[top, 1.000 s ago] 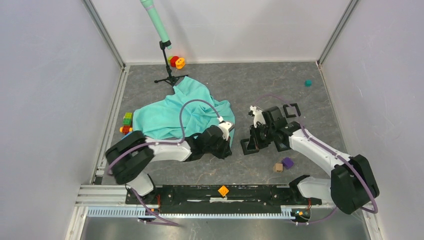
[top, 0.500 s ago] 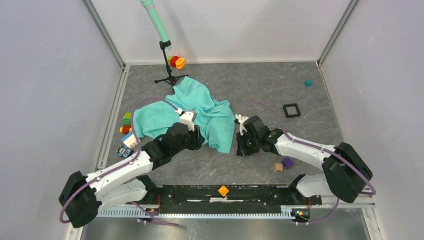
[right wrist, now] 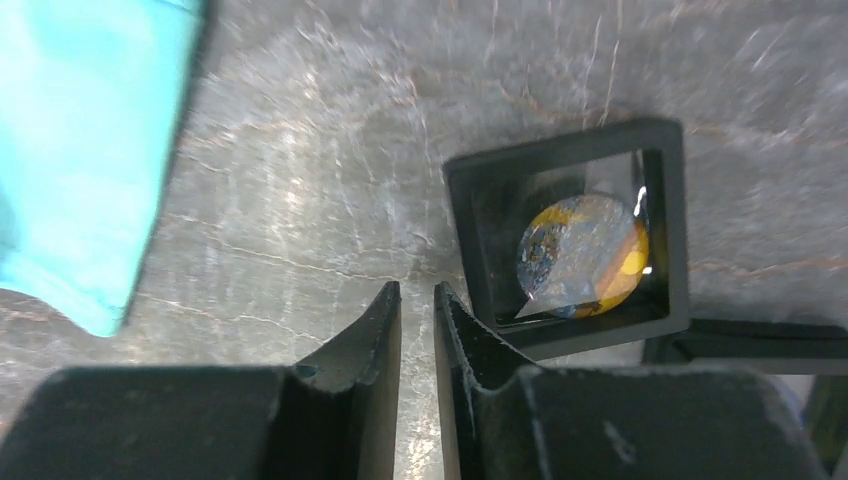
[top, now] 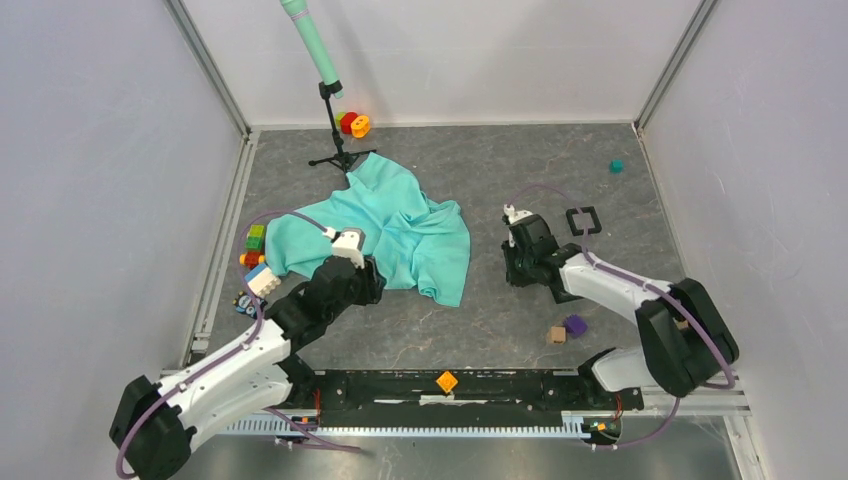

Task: Remove the brooch from the garment
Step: Move the brooch box to the center of the board, then reset both arms

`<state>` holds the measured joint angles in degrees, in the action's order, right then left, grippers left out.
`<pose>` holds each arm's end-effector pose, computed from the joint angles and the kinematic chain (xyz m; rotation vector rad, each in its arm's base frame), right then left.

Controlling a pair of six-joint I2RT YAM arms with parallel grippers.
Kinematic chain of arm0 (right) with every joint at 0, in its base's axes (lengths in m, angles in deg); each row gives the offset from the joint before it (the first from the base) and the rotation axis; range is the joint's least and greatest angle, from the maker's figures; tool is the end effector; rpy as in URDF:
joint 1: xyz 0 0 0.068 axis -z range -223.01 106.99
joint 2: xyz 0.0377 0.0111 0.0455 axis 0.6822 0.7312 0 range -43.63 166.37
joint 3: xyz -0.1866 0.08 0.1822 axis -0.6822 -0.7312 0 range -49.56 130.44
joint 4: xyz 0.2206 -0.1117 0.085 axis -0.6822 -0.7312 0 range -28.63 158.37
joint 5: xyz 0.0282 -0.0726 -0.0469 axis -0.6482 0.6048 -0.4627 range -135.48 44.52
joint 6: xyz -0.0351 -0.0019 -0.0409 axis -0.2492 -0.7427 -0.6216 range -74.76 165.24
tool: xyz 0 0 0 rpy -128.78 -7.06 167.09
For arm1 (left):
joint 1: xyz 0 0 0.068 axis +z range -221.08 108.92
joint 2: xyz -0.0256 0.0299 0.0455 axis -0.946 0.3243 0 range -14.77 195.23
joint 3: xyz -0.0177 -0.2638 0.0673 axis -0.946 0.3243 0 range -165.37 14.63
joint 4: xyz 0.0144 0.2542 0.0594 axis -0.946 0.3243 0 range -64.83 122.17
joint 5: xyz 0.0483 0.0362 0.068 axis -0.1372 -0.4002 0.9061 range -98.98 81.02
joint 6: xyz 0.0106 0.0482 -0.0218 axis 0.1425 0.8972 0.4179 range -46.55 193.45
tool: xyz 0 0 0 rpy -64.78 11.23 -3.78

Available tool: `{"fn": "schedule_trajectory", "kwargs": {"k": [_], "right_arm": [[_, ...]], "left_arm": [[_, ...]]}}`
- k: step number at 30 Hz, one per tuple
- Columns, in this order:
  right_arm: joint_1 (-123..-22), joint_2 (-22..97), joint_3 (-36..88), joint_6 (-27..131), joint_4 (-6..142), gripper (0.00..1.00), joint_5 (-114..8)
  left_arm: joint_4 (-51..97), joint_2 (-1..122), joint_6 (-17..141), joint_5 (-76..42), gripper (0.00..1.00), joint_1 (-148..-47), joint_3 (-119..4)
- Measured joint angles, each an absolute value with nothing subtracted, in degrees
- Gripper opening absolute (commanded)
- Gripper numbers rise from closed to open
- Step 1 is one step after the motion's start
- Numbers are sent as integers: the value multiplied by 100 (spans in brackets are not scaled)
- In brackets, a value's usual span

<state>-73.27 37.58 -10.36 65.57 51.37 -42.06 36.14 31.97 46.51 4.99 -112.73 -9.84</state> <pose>0.2242 0.1284 0.1611 -0.2046 2.6096 0.2395 0.1397 -0.1127 0.2089 0.1347 2.1596 -0.4387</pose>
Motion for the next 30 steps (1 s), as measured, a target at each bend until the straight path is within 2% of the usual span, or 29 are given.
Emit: {"fn": "schedule_trajectory", "kwargs": {"k": [2, 4, 5, 8, 13, 16, 19, 23, 27, 30], "right_arm": [[-7277, 3386, -1073, 6352, 5308, 34, -4180], [-7286, 3087, -1137, 6275, 5509, 42, -4165], [-7290, 2844, -1202, 6243, 5653, 45, -4110], [-7312, 1968, -1454, 6013, 6234, 58, -3592], [-7131, 1154, -1897, 5620, 7305, 98, -2110], [-6919, 750, -2544, 5500, 7968, 98, -1290], [-6458, 355, -3370, 5379, 8696, 98, -838], [-5734, 140, -3945, 5211, 9192, 98, -766], [-5498, 182, -4487, 4798, 10228, 95, -890], [-5463, 263, -4900, 4230, 11264, 98, -1419]], "left_arm": [[3596, 3068, 4651, 572, 69, -11080, -855], [3592, 2897, 4664, 681, 92, -10954, -778], [3581, 2825, 4695, 768, 100, -10923, -776], [3605, 2672, 4736, 1087, 100, -10849, -870], [3679, 2775, 4915, 1868, 100, -10720, -1421], [3061, 2810, 5346, 2346, 100, -10575, -1325], [2112, 2899, 5820, 2569, 100, -10261, -722], [1456, 3323, 6168, 2499, 100, -9299, -151], [160, 3697, 6413, 2067, 100, -8481, 330], [-649, 4445, 6511, 1542, 94, -8012, 496]]}}
